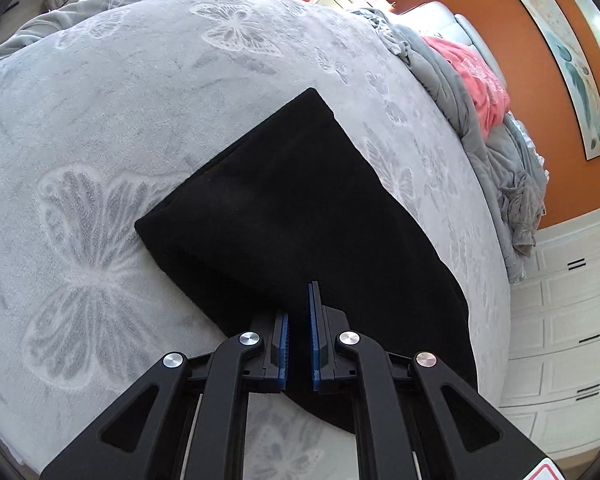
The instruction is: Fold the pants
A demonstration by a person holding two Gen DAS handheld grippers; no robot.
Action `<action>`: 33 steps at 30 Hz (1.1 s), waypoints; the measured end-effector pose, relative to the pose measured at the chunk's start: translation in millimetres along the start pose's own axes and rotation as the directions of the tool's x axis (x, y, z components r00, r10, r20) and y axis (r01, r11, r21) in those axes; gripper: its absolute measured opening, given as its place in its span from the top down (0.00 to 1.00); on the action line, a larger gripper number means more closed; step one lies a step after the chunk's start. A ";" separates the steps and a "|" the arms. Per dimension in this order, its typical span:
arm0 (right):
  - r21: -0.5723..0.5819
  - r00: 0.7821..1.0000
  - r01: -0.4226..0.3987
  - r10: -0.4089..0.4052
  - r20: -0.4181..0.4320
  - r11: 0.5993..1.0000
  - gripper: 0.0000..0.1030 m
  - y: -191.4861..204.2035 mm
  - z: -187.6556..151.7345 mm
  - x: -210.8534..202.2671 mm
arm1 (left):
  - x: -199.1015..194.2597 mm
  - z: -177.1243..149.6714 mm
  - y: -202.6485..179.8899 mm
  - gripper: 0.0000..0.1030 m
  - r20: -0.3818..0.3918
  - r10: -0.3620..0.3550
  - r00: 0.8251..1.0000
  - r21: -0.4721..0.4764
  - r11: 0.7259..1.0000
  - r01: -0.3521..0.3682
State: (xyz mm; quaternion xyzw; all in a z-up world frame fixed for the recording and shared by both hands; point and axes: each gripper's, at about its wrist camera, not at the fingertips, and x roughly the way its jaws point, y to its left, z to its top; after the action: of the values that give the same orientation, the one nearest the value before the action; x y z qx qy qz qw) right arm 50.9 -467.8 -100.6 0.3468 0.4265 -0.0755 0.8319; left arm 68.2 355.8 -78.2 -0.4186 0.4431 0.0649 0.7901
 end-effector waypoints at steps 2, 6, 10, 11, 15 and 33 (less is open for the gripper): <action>0.061 1.000 -0.030 0.029 0.010 0.998 0.79 -6.5 6.0 5.3 | -1.4 -4.6 -2.7 0.94 0.011 0.026 1.000 0.010 1.000 -0.026; 0.160 0.990 -0.125 0.111 0.091 0.979 0.60 -11.1 15.4 20.1 | 0.8 -6.2 -10.5 0.94 0.027 0.059 0.998 0.029 0.998 -0.060; 0.092 0.976 -0.145 0.128 0.174 0.985 0.97 14.7 28.0 -8.1 | 0.9 -2.4 -16.3 0.95 0.056 0.054 0.997 0.046 0.997 -0.057; 0.051 0.966 -0.168 0.154 0.208 0.984 0.97 24.4 27.9 -26.7 | -5.2 0.0 -19.9 0.95 0.082 0.030 0.996 0.059 0.998 -0.035; -0.145 0.976 0.006 0.026 0.218 0.989 0.96 42.3 7.5 -52.9 | -34.5 4.1 -30.0 0.95 0.139 -0.028 0.990 0.129 0.992 0.009; 0.102 0.993 -0.098 0.090 0.081 0.990 0.41 3.3 21.1 -8.3 | -58.5 -24.2 -48.4 0.66 0.253 0.205 0.945 0.197 0.946 -0.258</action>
State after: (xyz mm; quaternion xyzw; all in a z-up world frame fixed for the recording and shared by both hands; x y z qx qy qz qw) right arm 60.9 -480.3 -84.2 0.4071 0.3730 -0.0719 0.8306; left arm 40.5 323.1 -11.1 -0.2597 0.3999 0.1545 0.8653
